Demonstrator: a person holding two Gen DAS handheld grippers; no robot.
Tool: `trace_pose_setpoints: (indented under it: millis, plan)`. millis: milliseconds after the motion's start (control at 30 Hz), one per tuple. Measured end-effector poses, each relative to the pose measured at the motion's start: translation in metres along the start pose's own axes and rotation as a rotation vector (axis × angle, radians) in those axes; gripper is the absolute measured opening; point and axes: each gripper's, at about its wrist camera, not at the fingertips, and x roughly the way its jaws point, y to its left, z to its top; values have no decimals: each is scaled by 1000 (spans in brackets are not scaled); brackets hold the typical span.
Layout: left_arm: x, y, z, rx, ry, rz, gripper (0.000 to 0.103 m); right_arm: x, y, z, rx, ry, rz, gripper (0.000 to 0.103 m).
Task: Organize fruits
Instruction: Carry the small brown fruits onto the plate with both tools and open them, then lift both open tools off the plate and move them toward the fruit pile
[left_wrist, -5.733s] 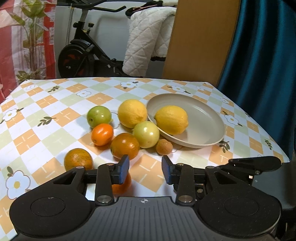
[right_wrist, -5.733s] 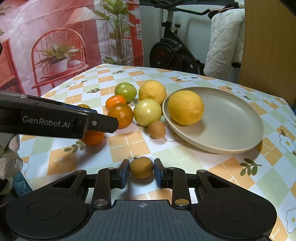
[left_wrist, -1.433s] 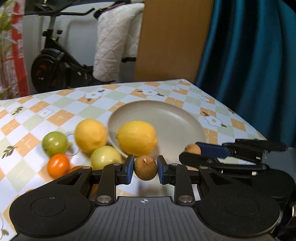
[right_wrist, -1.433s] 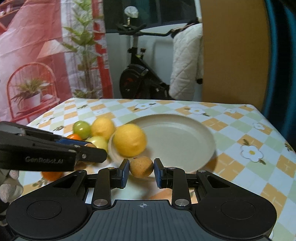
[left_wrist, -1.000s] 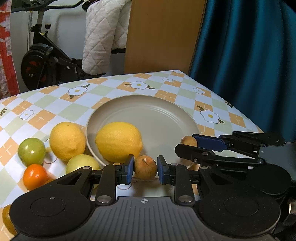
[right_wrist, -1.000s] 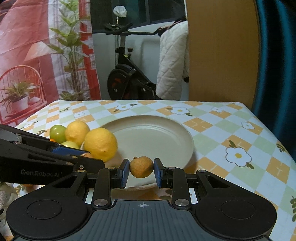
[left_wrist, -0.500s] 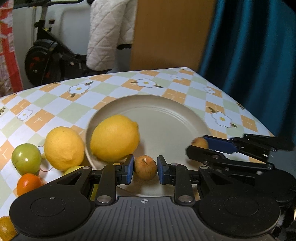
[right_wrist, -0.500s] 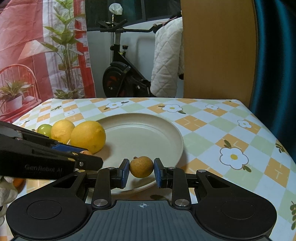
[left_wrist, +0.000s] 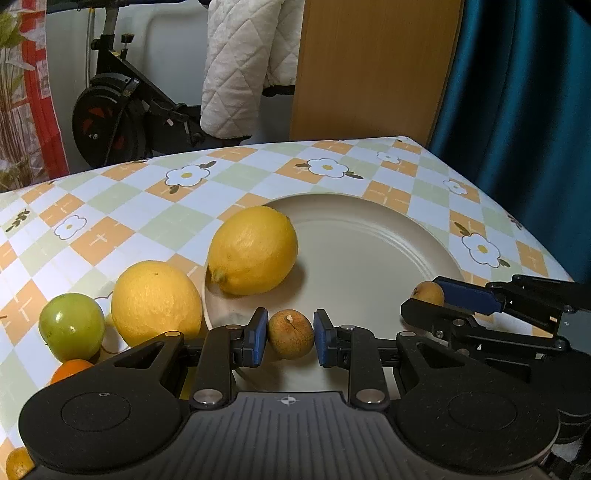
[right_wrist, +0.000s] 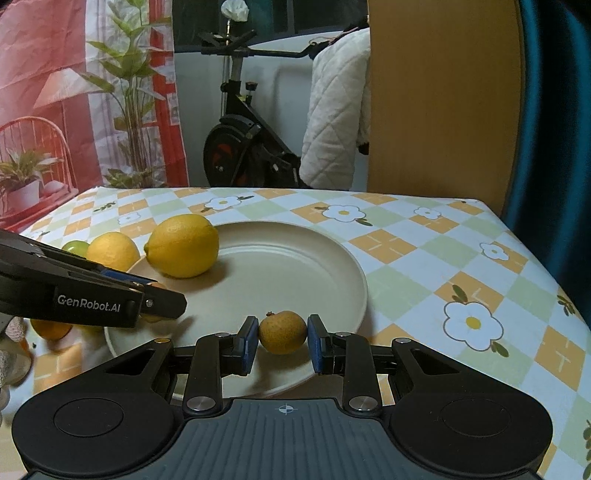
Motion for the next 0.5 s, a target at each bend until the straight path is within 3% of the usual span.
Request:
trace_pose_setpoints:
  millis: [133, 200, 333, 433, 500]
  plan:
    - [0, 1, 1, -10, 4, -3, 31, 1, 2, 1, -13, 10, -7, 28]
    - [-1, 1, 1, -10, 2, -3, 39, 1, 3, 2, -16, 10, -11, 32]
    - [-9, 0, 1, -10, -21, -1, 51, -5, 5, 6, -20, 1, -22, 49]
    - [-14, 1, 2, -15, -19, -15, 55, -8, 6, 8, -13, 3, -24, 52]
    - [-20, 2, 1, -14, -27, -16, 64, -11, 5, 8, 4, 4, -25, 54]
